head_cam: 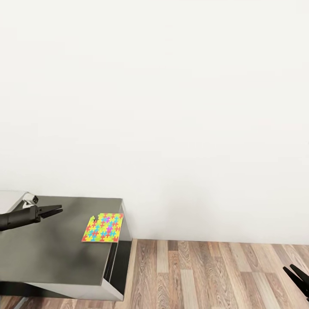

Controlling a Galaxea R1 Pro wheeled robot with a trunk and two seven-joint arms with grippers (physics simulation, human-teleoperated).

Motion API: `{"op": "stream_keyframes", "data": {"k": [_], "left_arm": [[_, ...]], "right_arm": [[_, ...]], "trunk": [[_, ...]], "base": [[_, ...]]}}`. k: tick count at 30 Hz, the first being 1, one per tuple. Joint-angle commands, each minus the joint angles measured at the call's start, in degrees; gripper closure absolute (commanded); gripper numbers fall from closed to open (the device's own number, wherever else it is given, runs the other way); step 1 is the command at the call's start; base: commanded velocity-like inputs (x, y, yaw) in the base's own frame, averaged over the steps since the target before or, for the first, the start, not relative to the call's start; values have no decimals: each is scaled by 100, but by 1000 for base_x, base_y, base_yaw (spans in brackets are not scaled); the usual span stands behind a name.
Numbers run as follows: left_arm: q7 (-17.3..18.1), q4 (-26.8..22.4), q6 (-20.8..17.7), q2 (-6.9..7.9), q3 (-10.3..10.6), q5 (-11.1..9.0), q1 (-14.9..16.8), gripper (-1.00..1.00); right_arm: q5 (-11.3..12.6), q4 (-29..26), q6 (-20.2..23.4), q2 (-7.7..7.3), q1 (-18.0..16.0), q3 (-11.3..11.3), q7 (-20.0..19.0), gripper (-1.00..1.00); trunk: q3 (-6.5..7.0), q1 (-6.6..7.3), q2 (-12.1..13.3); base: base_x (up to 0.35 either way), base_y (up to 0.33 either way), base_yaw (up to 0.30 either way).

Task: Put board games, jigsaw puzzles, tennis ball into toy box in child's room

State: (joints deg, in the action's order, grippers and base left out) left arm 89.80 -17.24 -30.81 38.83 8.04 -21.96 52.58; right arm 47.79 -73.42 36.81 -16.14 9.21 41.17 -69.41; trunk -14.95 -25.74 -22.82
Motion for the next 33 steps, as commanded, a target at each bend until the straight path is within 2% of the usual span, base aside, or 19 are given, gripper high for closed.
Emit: {"op": "stream_keyframes", "data": {"k": [1,33], "left_arm": [[20,2,-60,3,48,-38,6,-100],[20,10,-56,-48,57,-36,6,-100]], "right_arm": [[38,-4,46,-2,2,-1,6,-100],[37,0,37,18,1,-4,11,-100]], "trunk": [[0,-4,-10],[298,-4,-10]], "base": [[0,0,0],[0,0,0]]}}
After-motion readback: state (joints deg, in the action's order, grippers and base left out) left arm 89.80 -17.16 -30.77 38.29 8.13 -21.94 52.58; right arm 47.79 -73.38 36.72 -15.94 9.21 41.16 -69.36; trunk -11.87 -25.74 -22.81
